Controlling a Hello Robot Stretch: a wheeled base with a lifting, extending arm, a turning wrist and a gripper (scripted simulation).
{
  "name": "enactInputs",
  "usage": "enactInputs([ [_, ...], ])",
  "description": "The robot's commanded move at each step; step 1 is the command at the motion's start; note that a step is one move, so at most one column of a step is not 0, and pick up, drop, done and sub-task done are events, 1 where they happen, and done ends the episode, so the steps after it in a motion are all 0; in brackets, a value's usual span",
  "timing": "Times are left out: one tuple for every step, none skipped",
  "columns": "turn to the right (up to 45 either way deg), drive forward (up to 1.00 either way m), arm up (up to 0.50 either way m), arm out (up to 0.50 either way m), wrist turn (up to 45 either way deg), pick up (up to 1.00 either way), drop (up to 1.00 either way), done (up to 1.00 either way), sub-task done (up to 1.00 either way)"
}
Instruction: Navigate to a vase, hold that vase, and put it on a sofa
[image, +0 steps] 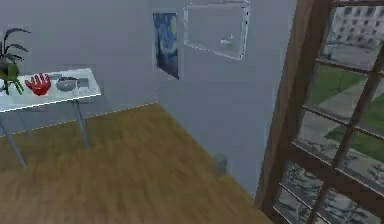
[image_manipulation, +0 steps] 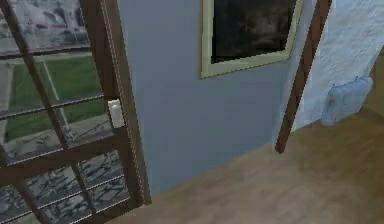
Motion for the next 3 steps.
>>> enactInputs([
  [-45.0,0.00,0.00,0.00,0.0,0.00,0.00,0.00,0.00],
  [-12.0,0.00,0.00,0.00,0.0,0.00,0.00,0.00,0.00],
  [0.0,1.00,0.00,0.00,0.0,0.00,0.00,0.00,0.00],
])
